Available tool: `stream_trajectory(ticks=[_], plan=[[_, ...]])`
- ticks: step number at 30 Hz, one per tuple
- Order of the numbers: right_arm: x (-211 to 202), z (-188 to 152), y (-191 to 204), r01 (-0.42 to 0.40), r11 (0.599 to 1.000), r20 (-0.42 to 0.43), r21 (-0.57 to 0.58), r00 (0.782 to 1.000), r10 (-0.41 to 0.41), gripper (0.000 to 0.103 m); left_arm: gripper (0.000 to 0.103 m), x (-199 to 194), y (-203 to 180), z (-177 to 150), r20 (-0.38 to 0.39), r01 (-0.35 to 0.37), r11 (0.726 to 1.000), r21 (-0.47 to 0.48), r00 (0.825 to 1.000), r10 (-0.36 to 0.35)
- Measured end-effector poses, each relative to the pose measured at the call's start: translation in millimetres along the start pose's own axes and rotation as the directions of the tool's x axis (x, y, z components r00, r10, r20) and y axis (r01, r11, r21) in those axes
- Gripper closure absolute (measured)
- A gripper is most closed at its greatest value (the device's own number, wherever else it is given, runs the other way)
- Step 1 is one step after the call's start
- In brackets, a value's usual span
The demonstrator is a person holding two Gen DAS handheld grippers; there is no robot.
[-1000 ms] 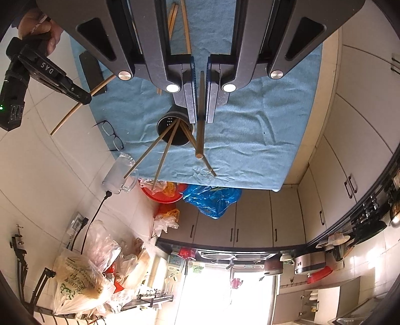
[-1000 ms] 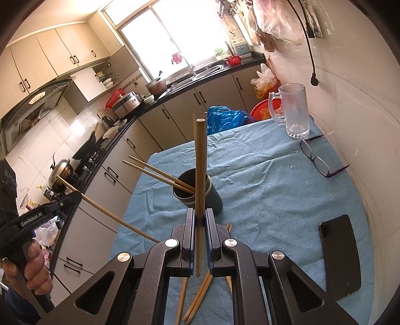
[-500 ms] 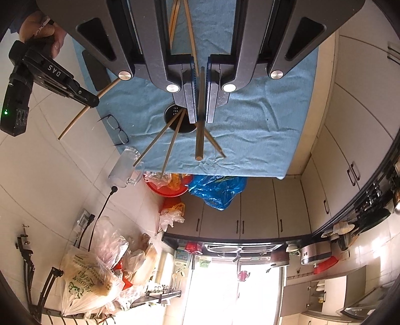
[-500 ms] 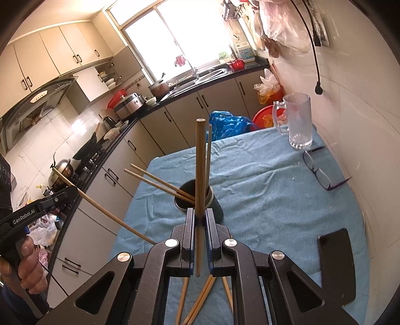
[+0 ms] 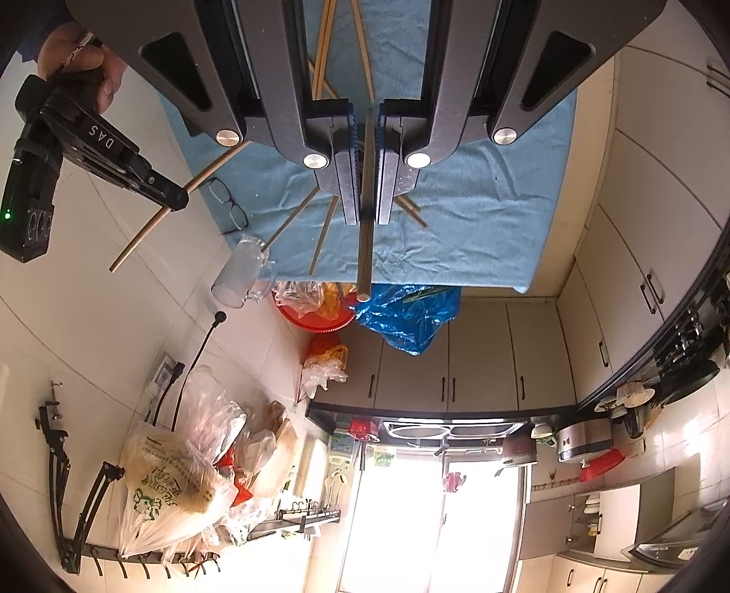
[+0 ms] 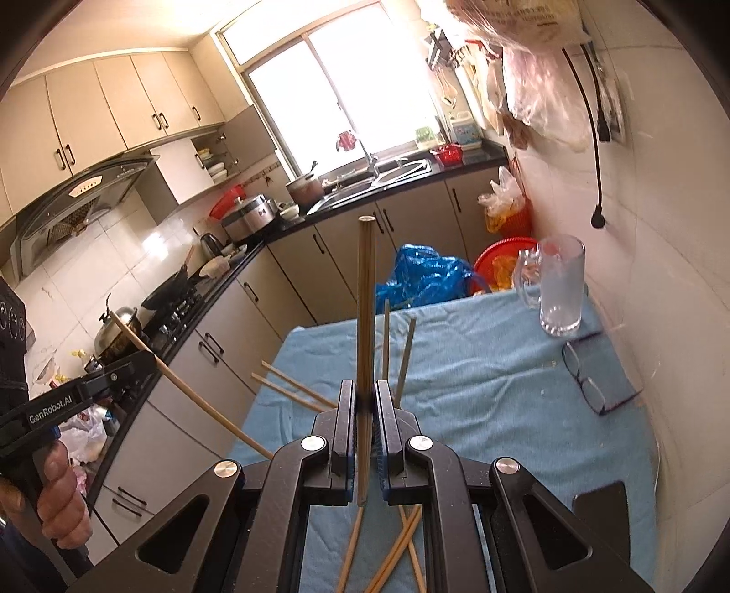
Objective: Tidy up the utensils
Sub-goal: 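Lower the right tool's chopstick into the cup while the left tool lowers its own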
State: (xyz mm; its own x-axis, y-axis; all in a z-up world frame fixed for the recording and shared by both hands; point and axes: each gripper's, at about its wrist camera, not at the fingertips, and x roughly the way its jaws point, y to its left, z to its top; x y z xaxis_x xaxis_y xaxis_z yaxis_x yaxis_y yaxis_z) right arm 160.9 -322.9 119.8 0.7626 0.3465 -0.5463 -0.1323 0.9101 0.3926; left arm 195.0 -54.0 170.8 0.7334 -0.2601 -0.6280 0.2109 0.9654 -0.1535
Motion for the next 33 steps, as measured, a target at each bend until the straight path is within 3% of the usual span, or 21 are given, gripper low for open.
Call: stream_trajectory(ticks=[14, 33], plan=[[37.0, 38.6, 11.7, 0.055, 0.998, 0.036, 0.003, 0.998, -0.055, 0.095, 0.098, 30.7, -12.2, 35.9, 0.014, -0.002, 1.0, -0.005, 1.0, 0.002], [97.0, 31.6, -0.2, 0.12, 0.993, -0.037, 0.002, 0.992, -0.12, 0.095, 0.098, 89.4, -5.1, 25.8, -0.07, 0.003, 1.0, -0.025, 0.998, -0.005]])
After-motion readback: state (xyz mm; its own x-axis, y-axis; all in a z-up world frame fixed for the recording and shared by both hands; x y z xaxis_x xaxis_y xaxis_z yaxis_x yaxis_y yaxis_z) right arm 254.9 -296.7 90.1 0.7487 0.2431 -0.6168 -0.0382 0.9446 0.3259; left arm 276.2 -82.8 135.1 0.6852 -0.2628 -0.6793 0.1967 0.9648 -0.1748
